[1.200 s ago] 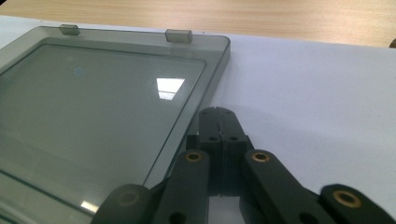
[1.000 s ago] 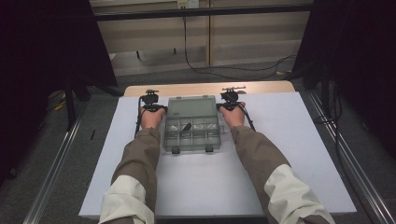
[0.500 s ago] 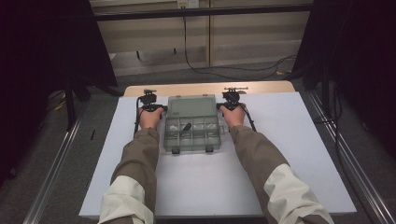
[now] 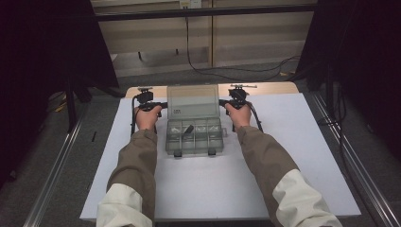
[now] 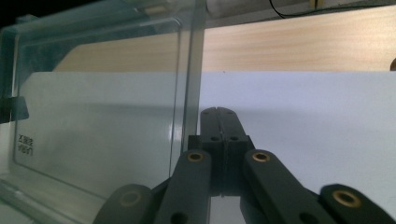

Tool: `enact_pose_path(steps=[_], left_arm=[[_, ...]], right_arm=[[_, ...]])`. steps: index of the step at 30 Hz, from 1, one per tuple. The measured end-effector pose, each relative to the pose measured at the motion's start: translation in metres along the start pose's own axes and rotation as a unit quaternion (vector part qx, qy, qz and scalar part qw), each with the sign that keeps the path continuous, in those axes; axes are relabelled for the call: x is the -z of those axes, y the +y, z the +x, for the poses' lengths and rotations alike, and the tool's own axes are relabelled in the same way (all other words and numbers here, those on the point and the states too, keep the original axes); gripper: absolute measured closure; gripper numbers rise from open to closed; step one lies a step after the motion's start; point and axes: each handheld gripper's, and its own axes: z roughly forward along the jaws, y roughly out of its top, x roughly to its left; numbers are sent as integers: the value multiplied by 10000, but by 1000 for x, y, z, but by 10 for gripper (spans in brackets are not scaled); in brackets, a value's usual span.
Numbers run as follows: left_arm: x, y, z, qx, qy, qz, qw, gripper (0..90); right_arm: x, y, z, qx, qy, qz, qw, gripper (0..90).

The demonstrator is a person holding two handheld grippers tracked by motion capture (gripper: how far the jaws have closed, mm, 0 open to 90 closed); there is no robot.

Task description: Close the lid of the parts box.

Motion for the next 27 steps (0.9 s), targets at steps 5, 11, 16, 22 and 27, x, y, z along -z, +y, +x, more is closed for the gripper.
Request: enact_pose_path(steps=[5,11,16,22,27], left_arm=[[14,-2,-2,-6,-181,-85,9998,900],[28,-5,-8,-318,-124,-114,9994,900],[34,-8,-13,-457,-38,-140,9988,900],[39,-12,-19,-555,82,-160,9983,900],[42,-14,-22,-575,164,-176,9981,900]], right_arm=[[13,1,5,120,121,-83,9998,900],[24,-2,10,227,237,-197,9993,900],[30,-4,15,431,197,-221,9986,900],[35,-6,17,591,189,-218,9978,900],[39,-8,19,666,176,-206,9974,900]])
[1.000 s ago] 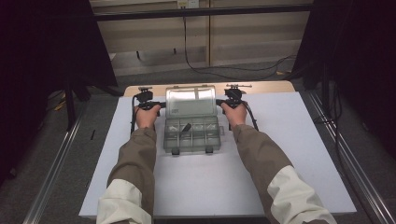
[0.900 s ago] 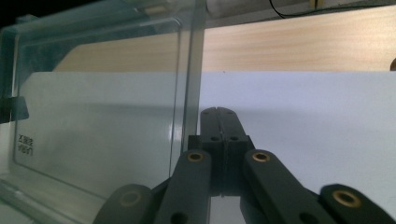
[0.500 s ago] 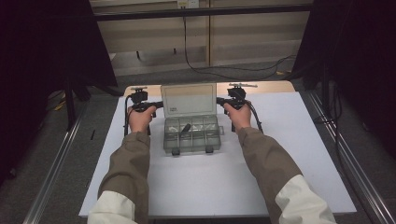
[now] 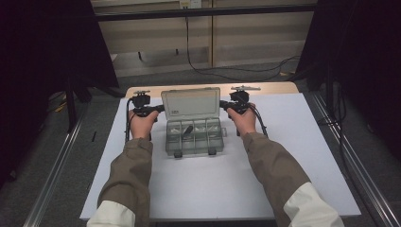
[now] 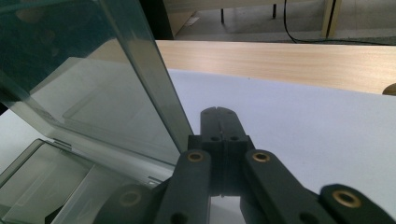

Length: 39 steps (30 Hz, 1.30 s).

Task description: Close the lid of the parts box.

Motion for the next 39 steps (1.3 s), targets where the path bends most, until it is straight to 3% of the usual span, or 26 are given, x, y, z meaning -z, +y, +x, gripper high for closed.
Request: enact_pose_path(steps=[14,39], left_arm=[[7,-5,-7,-7,156,16,9999,900],[17,-14,-10,36,95,145,9998,900]], right_arm=[[9,-4,6,78,-15,32,10000,900],[21,-16,12,248,-19,61,9997,900]])
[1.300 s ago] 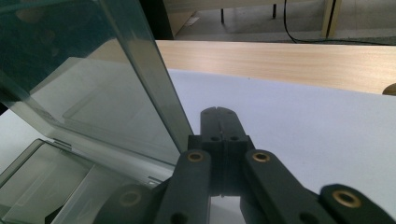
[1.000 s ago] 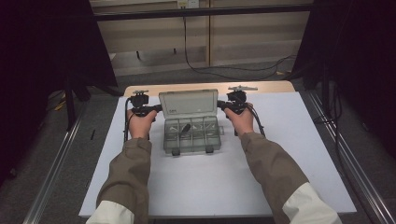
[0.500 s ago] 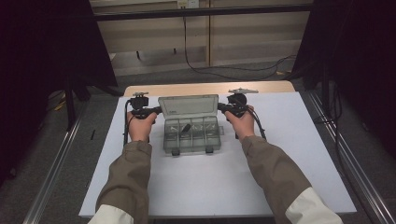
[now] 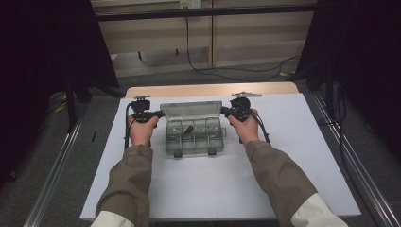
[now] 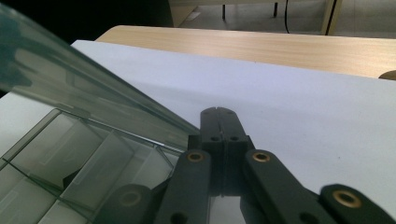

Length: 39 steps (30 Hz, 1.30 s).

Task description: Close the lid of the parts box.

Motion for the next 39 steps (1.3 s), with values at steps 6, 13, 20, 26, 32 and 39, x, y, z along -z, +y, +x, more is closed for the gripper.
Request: enact_pose_path(steps=[6,13,20,26,32,39], left_arm=[[2,-1,0,8,-40,69,10000,900],[3,-3,-1,46,-48,81,9999,900],[4,-4,-1,23,-39,91,9999,900],[4,-5,-1,51,-66,108,9999,900],[5,-7,0,34,-87,140,9999,900],[6,-7,-1,56,-85,142,9998,900]], right_arm=[[2,-2,1,23,12,12,10000,900],[3,-4,1,21,29,27,10000,900],[5,-6,2,22,23,13,10000,900],[5,-7,2,22,27,11,10000,900],[6,-8,3,41,27,30,10000,900],[7,-9,4,48,21,42,10000,900]])
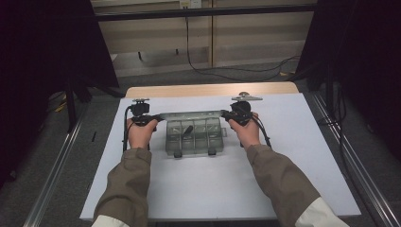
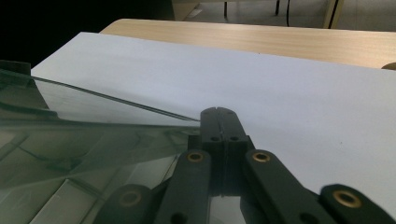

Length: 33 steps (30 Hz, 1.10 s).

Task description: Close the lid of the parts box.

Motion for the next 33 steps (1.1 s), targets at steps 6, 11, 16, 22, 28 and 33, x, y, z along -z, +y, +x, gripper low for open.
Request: enact_pose_path(steps=[6,11,16,22,28,33], left_arm=[[1,-1,0,-16,11,11,10000,900],[3,-2,-1,-29,28,53,10000,900],[3,-4,-1,-16,-2,26,10000,900],[4,-5,-2,-35,22,29,10000,900],[5,-7,-2,-29,30,21,10000,900],[5,-8,-3,-41,38,13,10000,900]], right_arm=[[1,-2,0,1,5,-11,10000,900],[1,-2,1,-26,11,-9,10000,900],[2,-3,1,-14,13,-2,10000,900],[2,-5,1,4,17,9,10000,900],[3,-7,1,31,28,16,10000,900],[3,-7,2,26,33,18,10000,900]])
